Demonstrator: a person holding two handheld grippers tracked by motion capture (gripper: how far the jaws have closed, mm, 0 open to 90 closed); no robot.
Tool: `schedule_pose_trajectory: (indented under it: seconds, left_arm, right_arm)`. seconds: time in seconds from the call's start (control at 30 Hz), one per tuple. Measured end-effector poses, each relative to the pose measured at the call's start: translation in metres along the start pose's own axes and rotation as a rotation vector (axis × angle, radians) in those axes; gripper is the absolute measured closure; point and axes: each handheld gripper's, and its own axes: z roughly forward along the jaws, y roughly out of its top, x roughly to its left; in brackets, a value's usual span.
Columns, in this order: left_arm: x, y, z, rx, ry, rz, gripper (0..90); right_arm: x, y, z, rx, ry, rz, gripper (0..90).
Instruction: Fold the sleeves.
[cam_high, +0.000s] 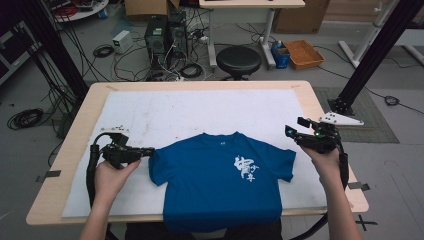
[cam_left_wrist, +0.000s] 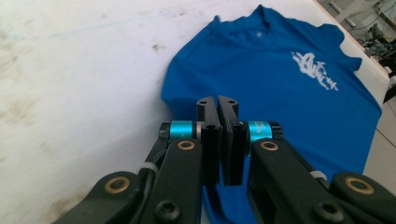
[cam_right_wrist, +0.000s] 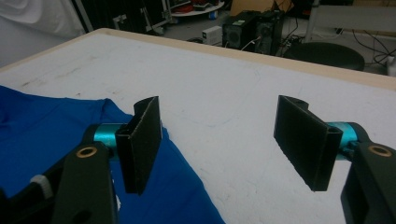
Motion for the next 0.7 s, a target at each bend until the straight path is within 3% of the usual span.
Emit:
schedule_pose_trajectory:
  seconds: [0.07,0.1,0.23,0.5,0.7]
  left_arm:
    - [-0.005,0.003,0.003,0.002,-0.008,0.004,87.7]
    - [-0.015,0.008,0.009,0.009,-0.018,0.008,87.7]
    - [-0.032,0.016,0.022,-0.008,-0.066,-0.008,87.7]
    - [-0.052,0.023,0.053,-0.059,-0.137,-0.034,87.7]
    - [-0.068,0.022,0.082,-0.025,-0.12,-0.005,87.6]
  right_arm:
    - [0.0,0.001,0.0,-0.003,0.0,-0.002,32.1]
    - [0.0,0.001,0.0,-0.003,0.0,-0.002,32.2]
    - [0.0,0.002,0.0,-0.001,0.001,-0.004,32.2]
    - [0.0,0.002,0.001,-0.001,-0.001,-0.003,32.2]
    - [0.0,0.001,0.001,0.001,-0.003,-0.003,32.2]
